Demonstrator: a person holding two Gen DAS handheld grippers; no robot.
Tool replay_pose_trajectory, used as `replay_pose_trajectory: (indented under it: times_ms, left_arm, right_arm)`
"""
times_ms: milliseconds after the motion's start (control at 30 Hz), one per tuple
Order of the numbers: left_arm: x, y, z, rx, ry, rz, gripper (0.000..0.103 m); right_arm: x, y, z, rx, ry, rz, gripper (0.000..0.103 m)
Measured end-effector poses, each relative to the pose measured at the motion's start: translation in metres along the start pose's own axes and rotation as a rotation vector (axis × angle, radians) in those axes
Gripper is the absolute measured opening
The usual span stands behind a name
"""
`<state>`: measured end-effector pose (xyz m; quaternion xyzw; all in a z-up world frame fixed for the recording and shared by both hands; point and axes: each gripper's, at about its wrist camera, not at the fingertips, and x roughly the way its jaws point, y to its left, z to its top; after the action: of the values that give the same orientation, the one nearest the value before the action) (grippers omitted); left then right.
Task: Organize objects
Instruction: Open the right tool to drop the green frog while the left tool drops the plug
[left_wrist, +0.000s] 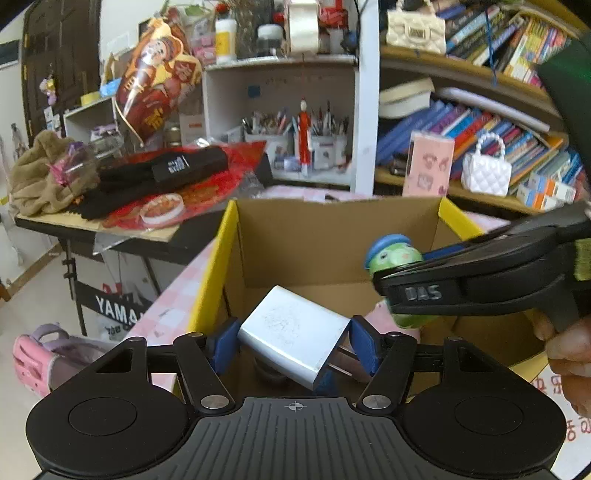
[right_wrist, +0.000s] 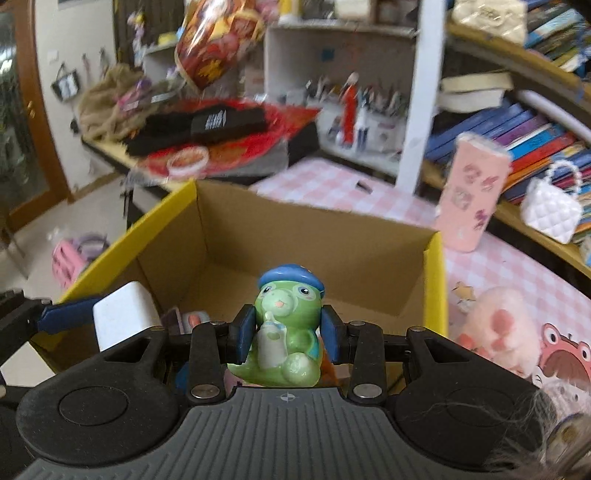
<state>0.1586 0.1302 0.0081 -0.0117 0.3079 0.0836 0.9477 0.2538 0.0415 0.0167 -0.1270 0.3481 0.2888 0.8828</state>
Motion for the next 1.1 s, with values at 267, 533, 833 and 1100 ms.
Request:
replay_pose_trajectory:
  times_ms: [267,533,833,1100]
  left_arm:
    - [0.004,-0.010,0.000,0.036,0.007,0.005,0.064]
    - [0.005,-0.009,0.002,0.032,0.005,0.011,0.066]
    - [-0.025,0.000,0.014,0.001,-0.118,0.012,0.082]
    - [-0.062,0.017,0.014,-0.058,-0.187,0.016,0.084]
  right_arm:
    - [0.016,0.005,-0.001,-0.068,0.059,-0.022,0.036]
    - [0.015,0.001,0.000,-0.037,0.050,-0.015,0.039]
    - [-0.024,-0.007,0.008,0.072,-0.101,-0.043,0.057]
    - [-0.073,-0.004,-0.007,0.128,-0.225,-0.158,0.066]
